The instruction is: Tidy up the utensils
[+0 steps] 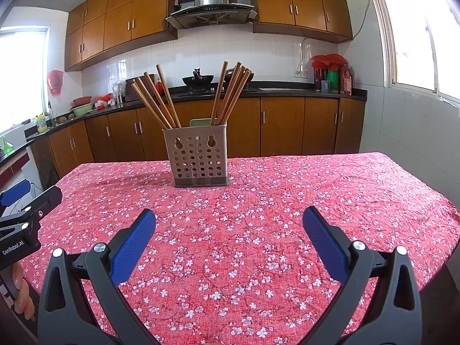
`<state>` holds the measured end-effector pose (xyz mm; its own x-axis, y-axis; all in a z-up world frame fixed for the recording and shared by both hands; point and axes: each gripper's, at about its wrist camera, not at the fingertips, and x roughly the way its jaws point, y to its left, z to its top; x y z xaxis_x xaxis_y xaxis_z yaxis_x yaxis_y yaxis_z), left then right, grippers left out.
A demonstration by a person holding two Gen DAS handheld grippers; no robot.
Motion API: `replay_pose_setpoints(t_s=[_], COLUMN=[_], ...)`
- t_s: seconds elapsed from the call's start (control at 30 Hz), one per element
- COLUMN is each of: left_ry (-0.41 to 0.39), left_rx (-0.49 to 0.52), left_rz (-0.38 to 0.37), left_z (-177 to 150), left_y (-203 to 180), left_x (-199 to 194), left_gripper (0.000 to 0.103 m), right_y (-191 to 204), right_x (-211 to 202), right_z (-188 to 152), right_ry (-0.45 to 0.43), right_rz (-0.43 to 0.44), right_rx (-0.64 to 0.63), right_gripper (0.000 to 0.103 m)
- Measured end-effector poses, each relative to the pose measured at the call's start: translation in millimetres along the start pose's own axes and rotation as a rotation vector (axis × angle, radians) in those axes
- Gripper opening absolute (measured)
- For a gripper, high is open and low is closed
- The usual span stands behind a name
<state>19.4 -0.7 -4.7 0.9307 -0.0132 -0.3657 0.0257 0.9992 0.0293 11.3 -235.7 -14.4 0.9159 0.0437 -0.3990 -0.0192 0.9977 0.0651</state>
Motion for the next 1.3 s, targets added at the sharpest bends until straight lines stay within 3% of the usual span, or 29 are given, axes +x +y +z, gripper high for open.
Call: replay_pose_setpoints(t_s=[1.3], left_ry=[0.005], left_rx=[-0.008], left_rz=[0.0], left_z=[-2.5], left_y=[-2.6], left_x=[3.2], left_gripper=[0.099], right_y=[1.8], right_x=[-0.1], right_z=[1.8], right_ry=[-0.002], right_rz=[-0.007], right_rx=[-0.001], right_gripper=[0.101])
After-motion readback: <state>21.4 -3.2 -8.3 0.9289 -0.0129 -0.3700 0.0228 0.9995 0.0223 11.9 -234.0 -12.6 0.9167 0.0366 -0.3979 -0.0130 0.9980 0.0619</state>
